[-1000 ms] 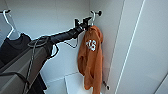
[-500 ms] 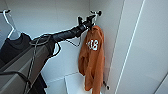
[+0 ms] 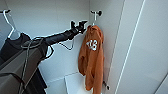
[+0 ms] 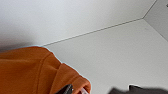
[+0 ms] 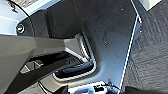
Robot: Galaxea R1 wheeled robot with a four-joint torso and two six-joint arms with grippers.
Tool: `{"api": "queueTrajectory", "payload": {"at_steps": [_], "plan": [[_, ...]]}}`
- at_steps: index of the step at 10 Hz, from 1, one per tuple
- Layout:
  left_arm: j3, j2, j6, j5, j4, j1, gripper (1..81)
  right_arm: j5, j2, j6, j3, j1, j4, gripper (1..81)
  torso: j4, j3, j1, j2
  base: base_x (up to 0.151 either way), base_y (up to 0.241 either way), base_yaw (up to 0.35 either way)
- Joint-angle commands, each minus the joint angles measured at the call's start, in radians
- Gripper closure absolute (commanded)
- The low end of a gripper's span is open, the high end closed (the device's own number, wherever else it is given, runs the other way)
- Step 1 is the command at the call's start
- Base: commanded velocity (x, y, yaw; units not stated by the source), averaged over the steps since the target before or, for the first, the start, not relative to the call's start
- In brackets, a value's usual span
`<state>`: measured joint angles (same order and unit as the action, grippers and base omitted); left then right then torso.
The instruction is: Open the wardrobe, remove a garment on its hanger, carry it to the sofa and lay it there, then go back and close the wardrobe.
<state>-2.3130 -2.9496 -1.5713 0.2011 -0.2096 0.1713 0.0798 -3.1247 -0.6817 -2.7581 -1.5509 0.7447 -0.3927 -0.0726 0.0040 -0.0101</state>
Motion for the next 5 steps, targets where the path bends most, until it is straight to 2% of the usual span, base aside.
{"api": "queueTrajectory", "payload": {"at_steps": [1, 3, 5], "plan": [[0.032, -0.020, -0.006, -0.021, 0.004, 0.210, 1.0, 0.054, -0.024, 0.007, 0.009, 0.036, 0.007, 1.0, 0.000, 0.000, 0.000, 0.000, 0.000, 0.000, 0.000], [0.038, -0.040, -0.050, -0.023, -0.010, 0.210, 1.0, 0.054, -0.024, 0.007, 0.008, 0.036, 0.007, 1.0, 0.000, 0.000, 0.000, 0.000, 0.000, 0.000, 0.000], [0.076, -0.034, -0.053, -0.023, -0.011, 0.210, 1.0, 0.054, -0.024, 0.007, 0.008, 0.036, 0.007, 1.0, 0.000, 0.000, 0.000, 0.000, 0.000, 0.000, 0.000]]}}
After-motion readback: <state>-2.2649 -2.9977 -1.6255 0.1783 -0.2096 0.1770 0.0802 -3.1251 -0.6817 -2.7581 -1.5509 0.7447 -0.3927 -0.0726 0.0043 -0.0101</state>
